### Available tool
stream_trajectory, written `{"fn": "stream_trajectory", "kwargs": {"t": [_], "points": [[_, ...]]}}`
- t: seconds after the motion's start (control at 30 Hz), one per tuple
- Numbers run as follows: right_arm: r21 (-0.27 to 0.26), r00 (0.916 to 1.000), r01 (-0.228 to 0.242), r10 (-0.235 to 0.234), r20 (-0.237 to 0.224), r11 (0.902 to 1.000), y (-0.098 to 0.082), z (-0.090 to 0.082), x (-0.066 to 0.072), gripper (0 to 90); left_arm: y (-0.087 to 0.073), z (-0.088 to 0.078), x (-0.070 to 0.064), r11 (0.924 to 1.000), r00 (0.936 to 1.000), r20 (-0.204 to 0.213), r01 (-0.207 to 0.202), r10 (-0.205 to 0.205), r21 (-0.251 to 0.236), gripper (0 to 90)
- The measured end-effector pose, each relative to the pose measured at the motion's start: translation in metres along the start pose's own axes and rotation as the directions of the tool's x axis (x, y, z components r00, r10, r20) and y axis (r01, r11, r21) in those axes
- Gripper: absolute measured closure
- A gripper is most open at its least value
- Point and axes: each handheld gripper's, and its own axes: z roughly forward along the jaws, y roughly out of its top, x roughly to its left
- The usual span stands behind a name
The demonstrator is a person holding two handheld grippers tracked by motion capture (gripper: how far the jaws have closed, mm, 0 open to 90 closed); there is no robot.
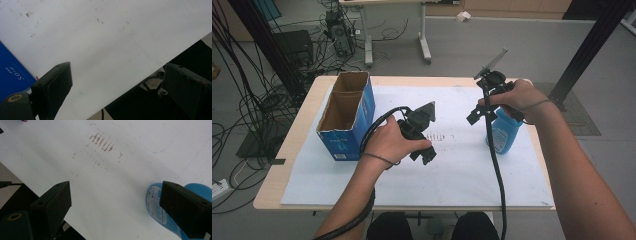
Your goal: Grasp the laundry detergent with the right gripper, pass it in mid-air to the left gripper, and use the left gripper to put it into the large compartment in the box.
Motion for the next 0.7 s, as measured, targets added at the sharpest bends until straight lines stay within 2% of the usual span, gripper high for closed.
{"fn": "stream_trajectory", "kwargs": {"t": [0.7], "points": [[-0.007,0.9997,-0.017,0.017,-0.019,0.9998,-0.0047,0.0064,-0.0024,10.6,-0.0014,0.0029,0.0075,0.9998,0.9998,0.008,0.020,-0.020,-0.004,9.6]]}}
